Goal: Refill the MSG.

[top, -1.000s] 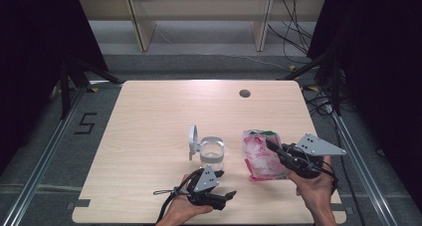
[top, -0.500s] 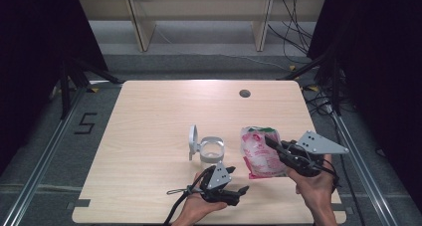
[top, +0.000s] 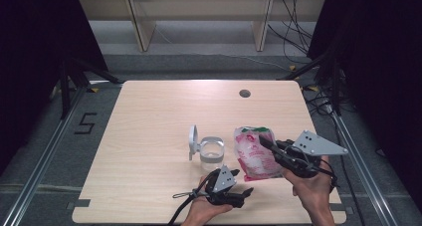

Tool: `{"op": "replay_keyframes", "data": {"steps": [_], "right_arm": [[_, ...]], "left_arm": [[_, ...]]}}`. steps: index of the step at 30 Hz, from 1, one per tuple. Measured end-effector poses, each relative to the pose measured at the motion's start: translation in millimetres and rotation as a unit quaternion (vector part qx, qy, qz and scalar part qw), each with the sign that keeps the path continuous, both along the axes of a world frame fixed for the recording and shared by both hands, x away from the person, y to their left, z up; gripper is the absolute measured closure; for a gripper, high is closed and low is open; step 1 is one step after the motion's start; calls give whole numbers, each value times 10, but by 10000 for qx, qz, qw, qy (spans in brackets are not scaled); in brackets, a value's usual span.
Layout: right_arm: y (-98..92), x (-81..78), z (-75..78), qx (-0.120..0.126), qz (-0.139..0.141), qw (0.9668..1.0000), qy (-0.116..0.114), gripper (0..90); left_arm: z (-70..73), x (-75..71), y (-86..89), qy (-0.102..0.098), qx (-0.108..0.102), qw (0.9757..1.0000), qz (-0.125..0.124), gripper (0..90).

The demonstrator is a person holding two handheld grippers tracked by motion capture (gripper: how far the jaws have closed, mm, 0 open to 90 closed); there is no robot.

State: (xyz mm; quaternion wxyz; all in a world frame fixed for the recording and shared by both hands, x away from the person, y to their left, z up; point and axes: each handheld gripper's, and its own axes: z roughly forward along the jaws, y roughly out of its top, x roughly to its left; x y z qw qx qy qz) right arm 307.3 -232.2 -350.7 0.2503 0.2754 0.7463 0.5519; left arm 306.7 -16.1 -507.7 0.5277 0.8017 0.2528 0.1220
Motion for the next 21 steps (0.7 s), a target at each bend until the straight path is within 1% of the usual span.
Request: {"op": "replay_keyframes", "data": {"steps": [1,2,3,4,5,6,7,8,9,10,11,12,13,14,15,16,17,18,19,20,21], "right_arm": [[11,12,11,-33,128,9999,-75,900],[42,-1,17,3,141,9999,-31,900],[60,-3,28,-36,154,9998,-99,900],[84,-14,25,66,202,9998,23,900],[94,-11,34,-17,213,9998,-32,900],[122,-12,38,0,282,9996,-45,900],[143,-19,44,10,227,9997,-18,900],[162,-13,44,3,291,9996,-36,900],[179,-20,49,-6,322,9995,-14,900],[194,-20,55,-13,335,9994,-30,900],[202,-25,63,-30,294,9996,-30,900],[207,-18,71,-31,297,9995,-64,900],[207,-9,82,-58,295,9995,-128,900],[212,-2,94,-118,292,9993,-178,900],[227,-8,99,-74,260,9996,-75,900],[226,12,110,-109,251,9995,-124,900],[232,28,108,-101,221,9995,-180,900],[241,34,107,-79,216,9997,-65,900],[247,66,102,-76,219,9997,-113,900],[257,83,98,-50,236,9997,6,900],[264,101,93,-37,232,9997,-11,900]], "left_arm": [[-3,-8,-23,48,-216,9998,11,313],[7,-5,-16,-9,-164,9999,28,352],[4,-10,-32,-8,-292,9996,26,378],[7,-6,-29,-86,-232,9997,-11,412],[1,-4,-45,-121,-314,9994,-76,448],[1,-9,-53,-173,-281,9995,-21,478],[4,-14,-53,-229,-233,9995,36,518],[10,-23,-47,-198,-251,9995,62,546],[7,-24,-43,-181,-317,9993,89,562],[5,-30,-36,-233,-308,9990,208,624],[-2,-21,-37,-220,-427,9987,194,669],[-5,10,-36,-366,-476,9981,120,678],[-5,6,-43,-391,-500,9978,175,687],[-6,-1,-55,-370,-545,9976,205,694],[-7,-6,-67,-358,-587,9973,249,696],[-2,-14,-68,-349,-546,9975,299,699],[-3,-42,-83,-183,-583,9974,372,701],[-4,-41,-89,-161,-591,9974,386,704],[-13,-38,-99,-142,-634,9971,393,706],[-12,-44,-105,-132,-622,9970,433,709],[-10,-49,-104,-116,-575,9970,499,710]]}}
